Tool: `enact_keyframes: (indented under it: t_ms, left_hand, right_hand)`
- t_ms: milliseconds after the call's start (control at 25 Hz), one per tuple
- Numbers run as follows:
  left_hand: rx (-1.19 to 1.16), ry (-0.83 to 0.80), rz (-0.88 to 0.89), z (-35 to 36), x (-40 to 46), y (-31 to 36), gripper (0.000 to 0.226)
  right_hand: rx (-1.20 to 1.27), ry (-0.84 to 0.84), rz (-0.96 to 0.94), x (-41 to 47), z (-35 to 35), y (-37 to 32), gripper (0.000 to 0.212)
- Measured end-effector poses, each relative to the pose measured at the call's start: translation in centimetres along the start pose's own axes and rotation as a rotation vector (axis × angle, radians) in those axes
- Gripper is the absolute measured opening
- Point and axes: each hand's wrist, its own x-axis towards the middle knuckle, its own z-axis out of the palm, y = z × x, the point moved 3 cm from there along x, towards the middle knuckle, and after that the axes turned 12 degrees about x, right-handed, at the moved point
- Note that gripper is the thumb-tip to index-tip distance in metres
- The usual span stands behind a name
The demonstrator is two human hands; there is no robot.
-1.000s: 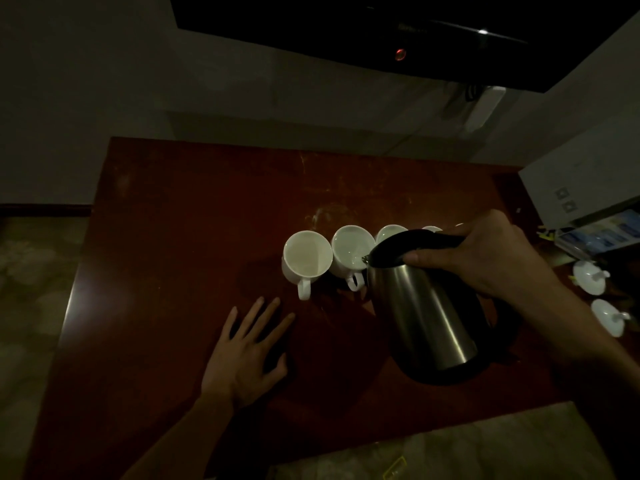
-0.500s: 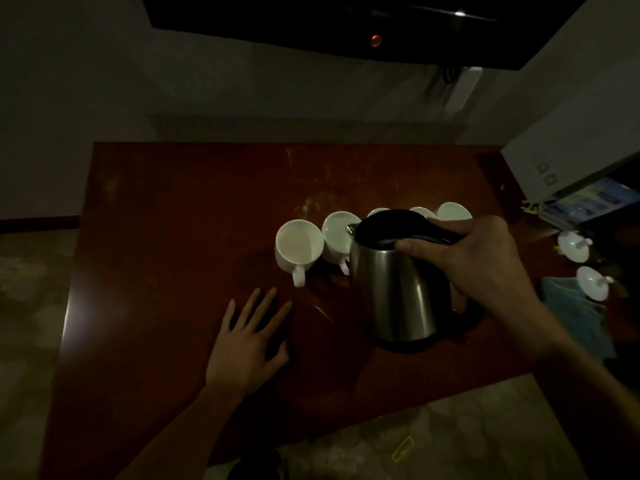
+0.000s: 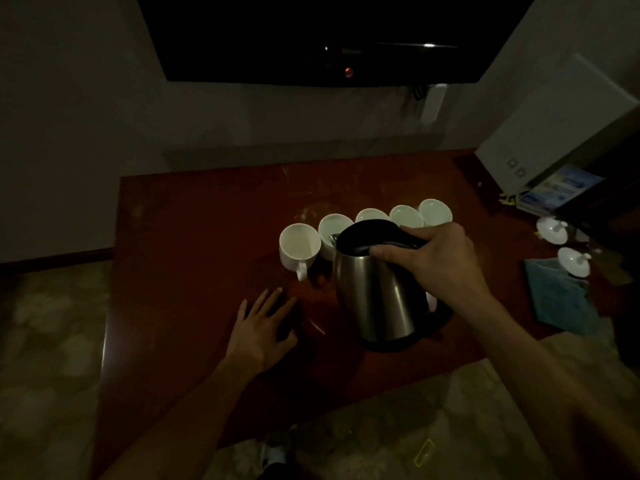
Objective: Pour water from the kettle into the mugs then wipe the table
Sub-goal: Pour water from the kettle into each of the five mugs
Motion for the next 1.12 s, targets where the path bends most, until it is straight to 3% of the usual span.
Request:
enact_keyframes:
  t_ms: [280, 400, 560, 760, 880, 1040, 1120]
  left_hand:
    - [0.085, 0.037, 0.014, -2.5, -4.4, -1.7, 0.083]
    - [0.101, 0.015, 0.054, -2.9, -4.1, -2.6, 0.076]
    - [0.13, 0.01, 0.106, -2.4, -1.5, -5.6, 0.086]
    - [0.207, 0.003, 0.215, -0.7, 0.3, -8.7, 0.077]
    - [0.167, 0.068, 0.237, 0.5, 0.5, -8.9, 0.073]
    - [0.122, 0.156, 0.202, 2.0, 0.6, -9.0, 0.074]
    - [0.133, 0.188, 0.2, 2.4, 0.6, -9.0, 0.074]
  right_hand:
    - [-0.038, -0.01, -0.022, -1.8, 0.6, -2.5, 0.092]
    - [-0.066, -0.022, 0.02, -1.7, 1.3, -3.6, 0.086]
    - [-0.123, -0.02, 0.07, -1.3, 2.4, -4.2, 0.086]
    - [-0.154, -0.015, 0.106, -1.5, 4.0, -5.5, 0.105]
    - [-0.192, -0.016, 0.147, -1.5, 4.1, -6.5, 0.1]
    - [-0.263, -0.006, 0.157, -0.8, 4.4, -7.1, 0.071]
    - [-0.278, -0.036, 0.14, -0.6, 4.7, -7.3, 0.074]
